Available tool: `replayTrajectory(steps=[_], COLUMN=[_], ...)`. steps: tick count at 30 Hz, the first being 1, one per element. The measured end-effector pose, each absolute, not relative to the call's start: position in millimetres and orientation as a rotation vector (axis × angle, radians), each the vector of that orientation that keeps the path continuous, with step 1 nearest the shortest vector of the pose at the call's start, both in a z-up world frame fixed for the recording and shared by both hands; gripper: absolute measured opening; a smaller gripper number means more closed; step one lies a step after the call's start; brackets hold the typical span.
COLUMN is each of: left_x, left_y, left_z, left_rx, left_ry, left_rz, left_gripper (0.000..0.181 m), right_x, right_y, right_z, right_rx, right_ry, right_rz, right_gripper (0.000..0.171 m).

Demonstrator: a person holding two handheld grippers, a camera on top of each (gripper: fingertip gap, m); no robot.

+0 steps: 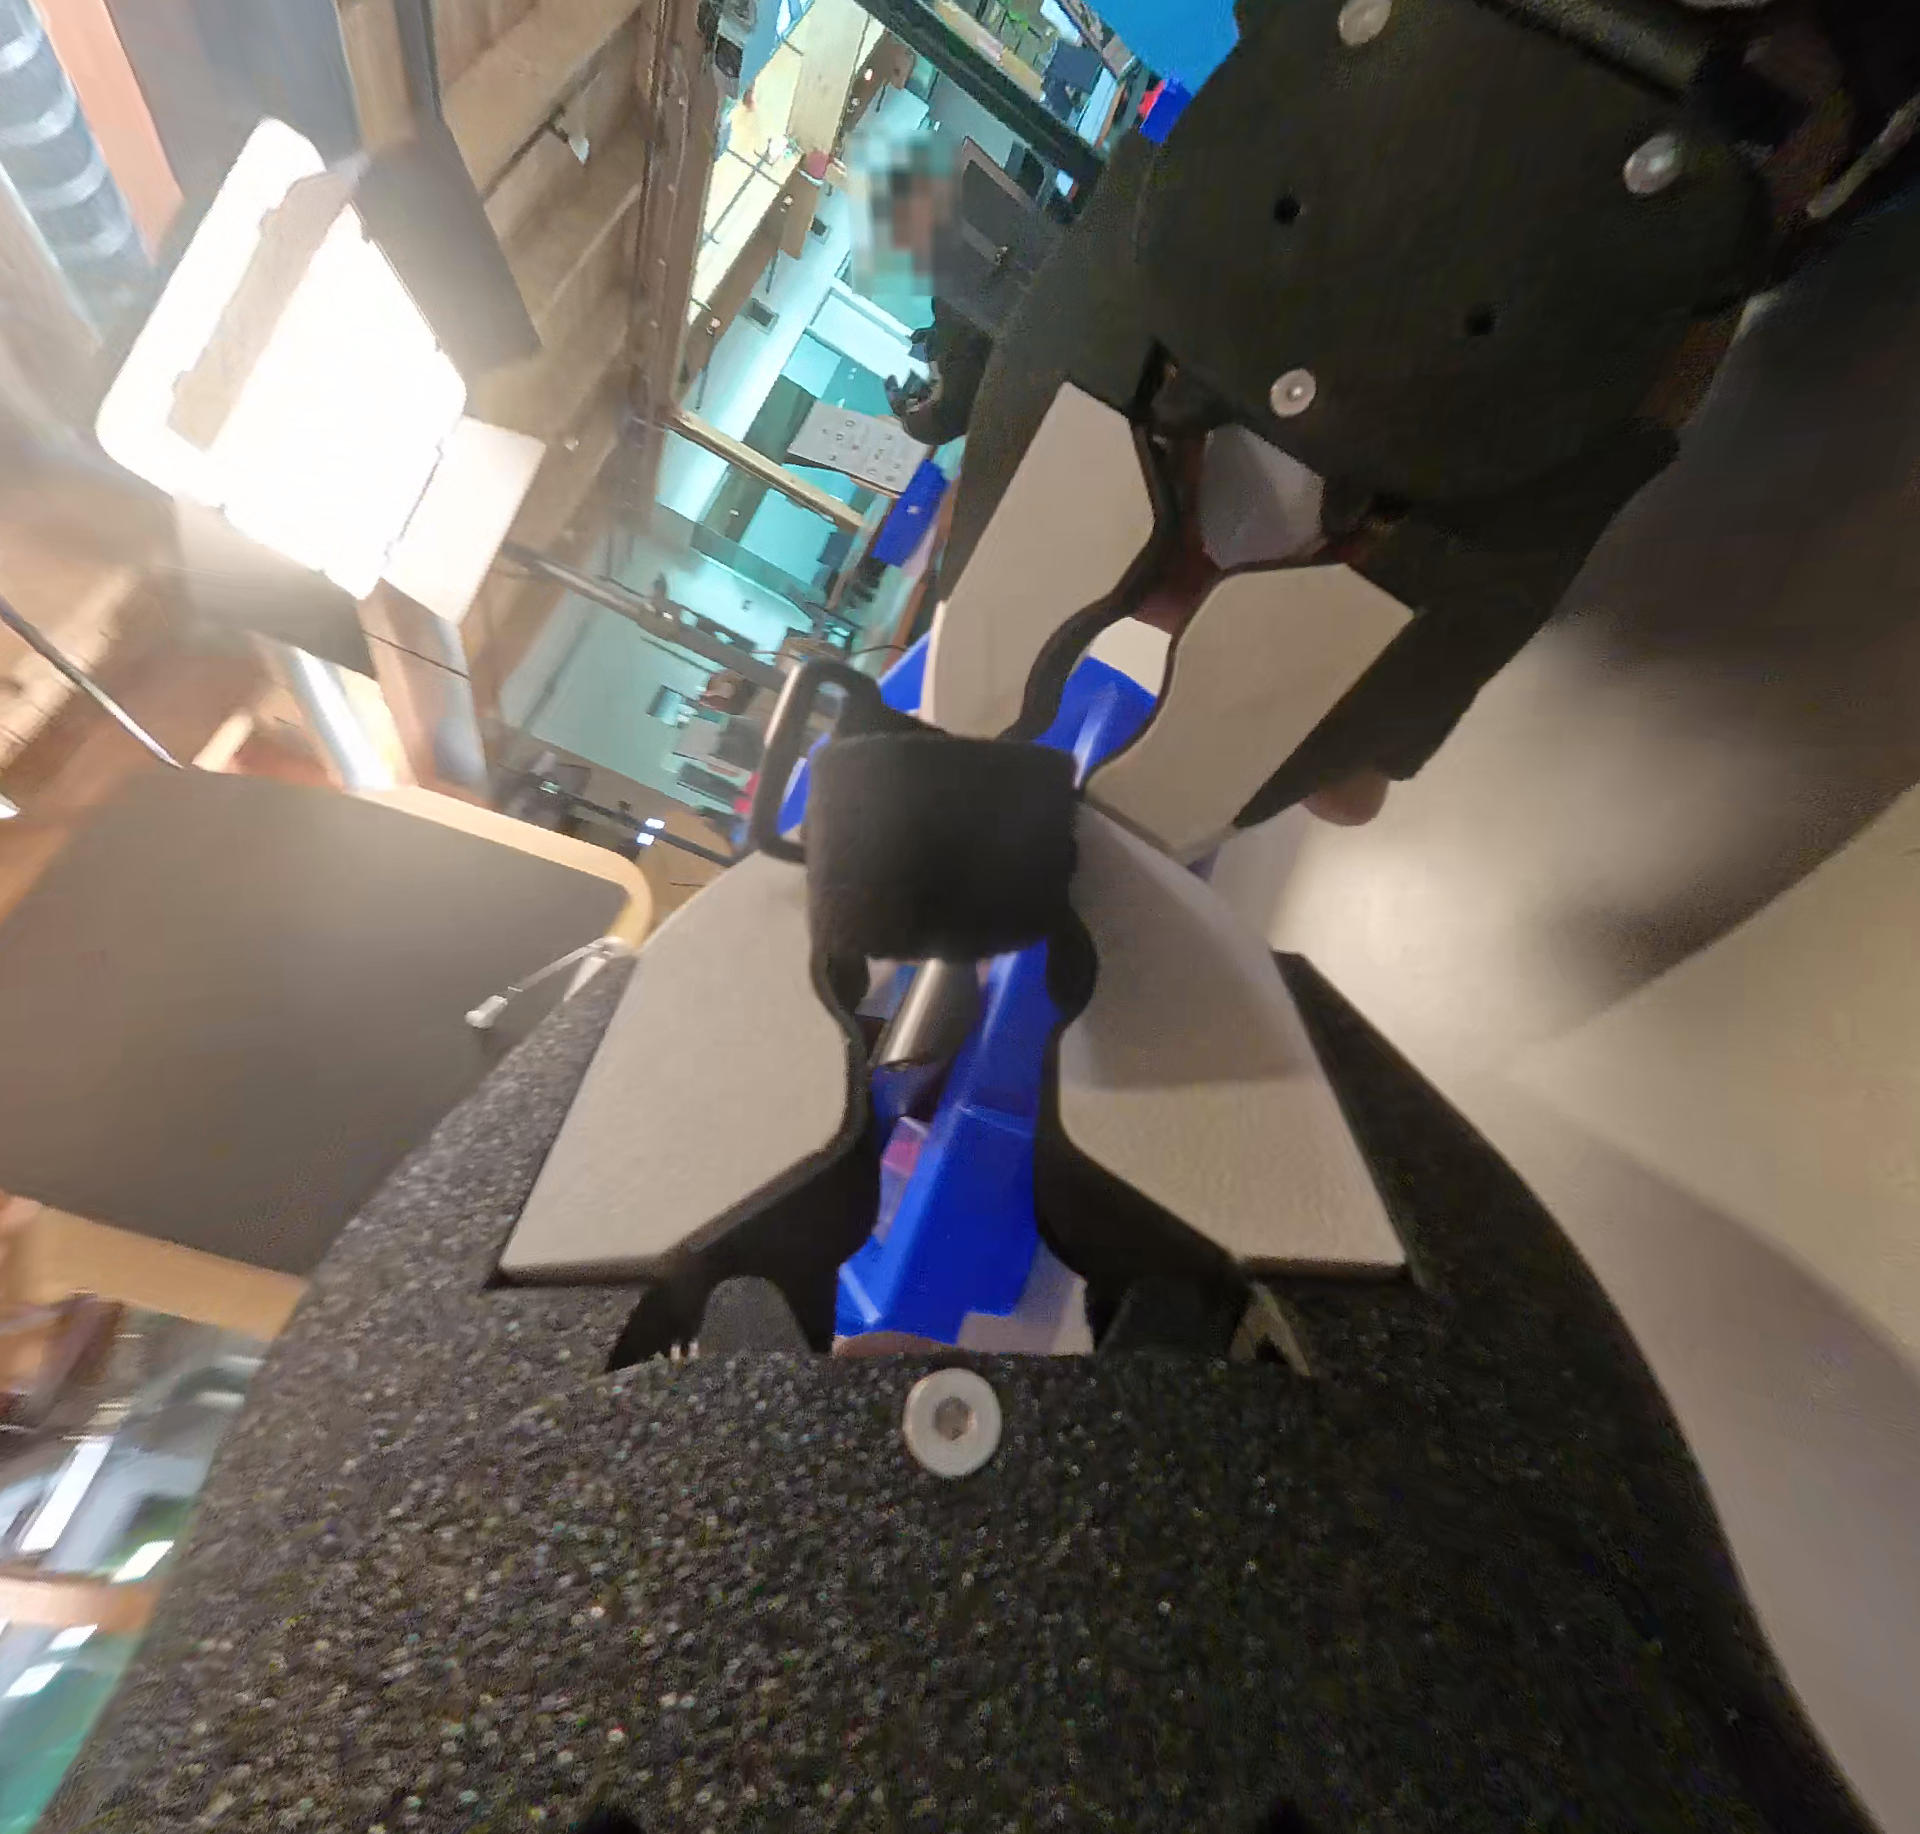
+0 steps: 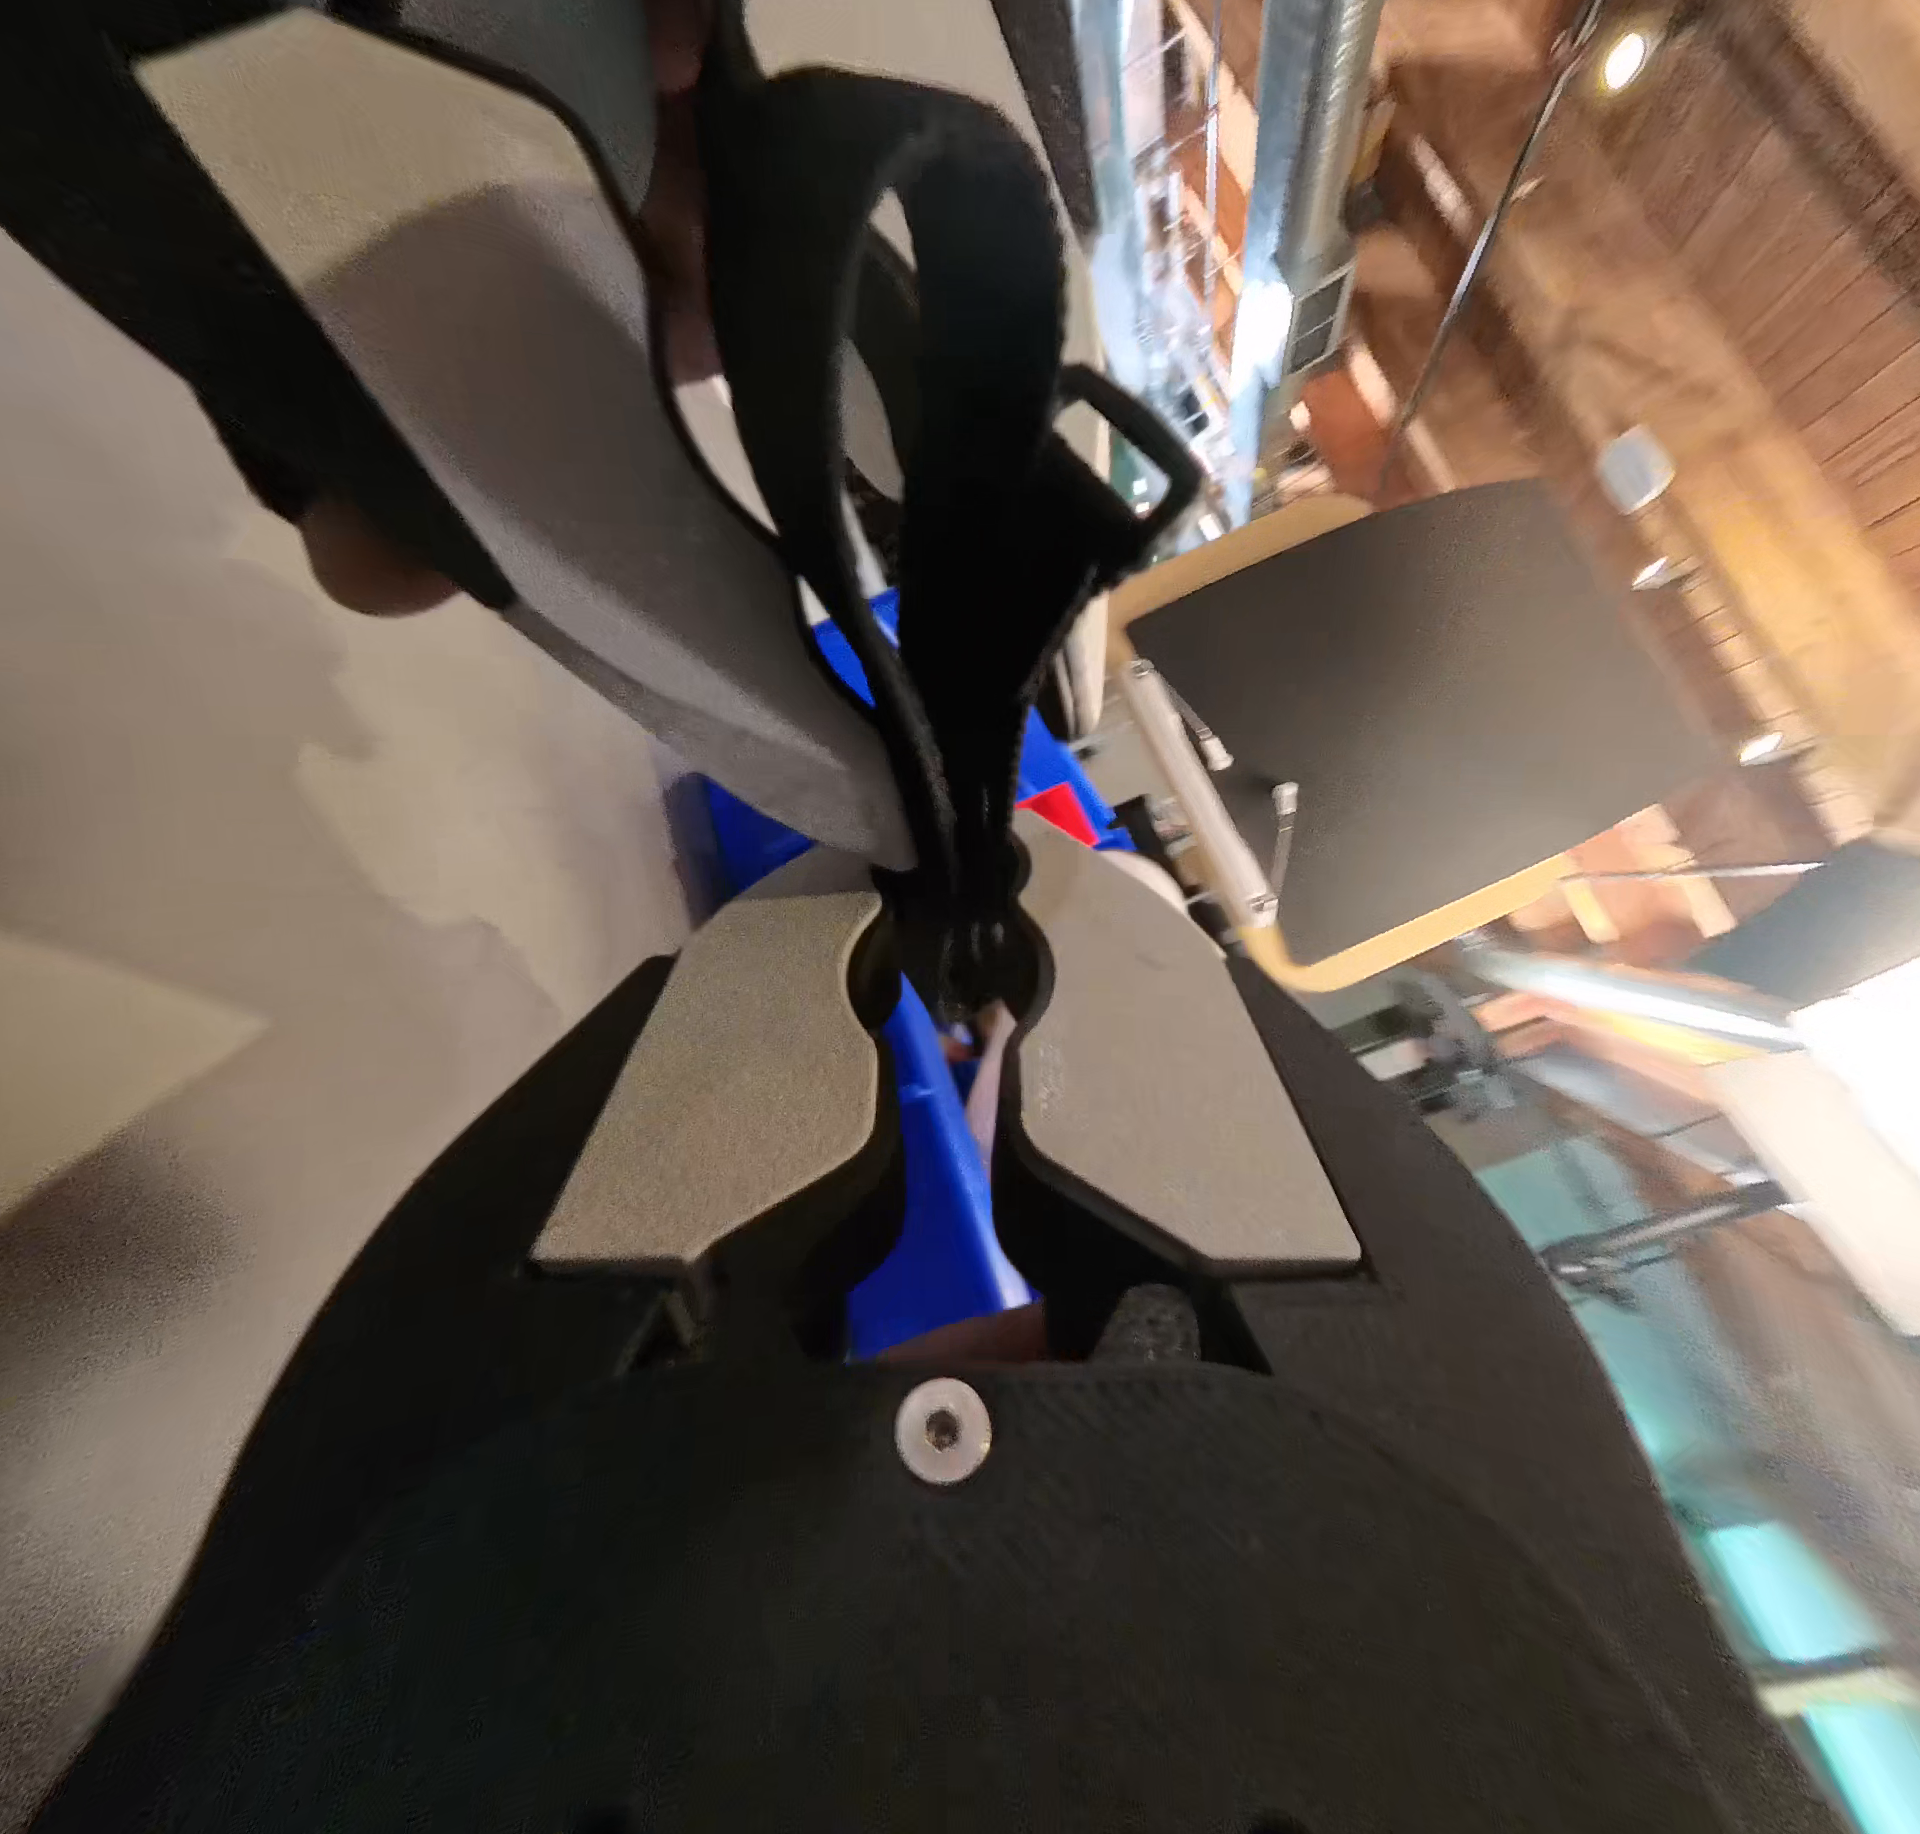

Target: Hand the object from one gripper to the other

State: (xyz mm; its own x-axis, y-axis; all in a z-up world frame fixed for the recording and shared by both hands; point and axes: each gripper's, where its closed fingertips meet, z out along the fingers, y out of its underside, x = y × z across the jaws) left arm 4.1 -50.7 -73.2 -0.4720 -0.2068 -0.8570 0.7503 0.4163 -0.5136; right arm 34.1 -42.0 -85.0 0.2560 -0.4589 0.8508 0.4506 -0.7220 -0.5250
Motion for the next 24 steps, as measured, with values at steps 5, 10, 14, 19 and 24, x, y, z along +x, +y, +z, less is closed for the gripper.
replayTrajectory(steps=[5, 10, 14, 19, 24], left_x=[11.7, 10.7, -2.3, -10.8, -0.1], left_y=[-45.5, -45.2, -49.8, -57.2, -55.6], left_z=[-72.0, -67.3, -68.1, -71.2, -76.0], left_rx=[0.29, 0.03, -0.073, -0.118, -0.197], left_ry=[1.896, 2.119, 2.272, 2.311, 2.293], left_rz=[-1.494, -1.841, -2.058, -2.13, -2.06], left_gripper=[0.043, 0.049, 0.05, 0.032, 0.012], right_x=[43.0, 31.8, 12.0, 3.7, 8.4], right_y=[-52.6, -48.5, -33.0, -23.2, -24.1], right_z=[-93.1, -86.3, -86.6, -98.1, -105.7], right_rx=[-1.792, -1.721, -1.703, -1.791, -1.865], right_ry=[0.286, 0.393, 0.413, 0.384, 0.301], right_rz=[-1.116, -0.711, -0.399, -0.377, -0.594], right_gripper=[0.011, 0.011, 0.011, 0.012, 0.024])
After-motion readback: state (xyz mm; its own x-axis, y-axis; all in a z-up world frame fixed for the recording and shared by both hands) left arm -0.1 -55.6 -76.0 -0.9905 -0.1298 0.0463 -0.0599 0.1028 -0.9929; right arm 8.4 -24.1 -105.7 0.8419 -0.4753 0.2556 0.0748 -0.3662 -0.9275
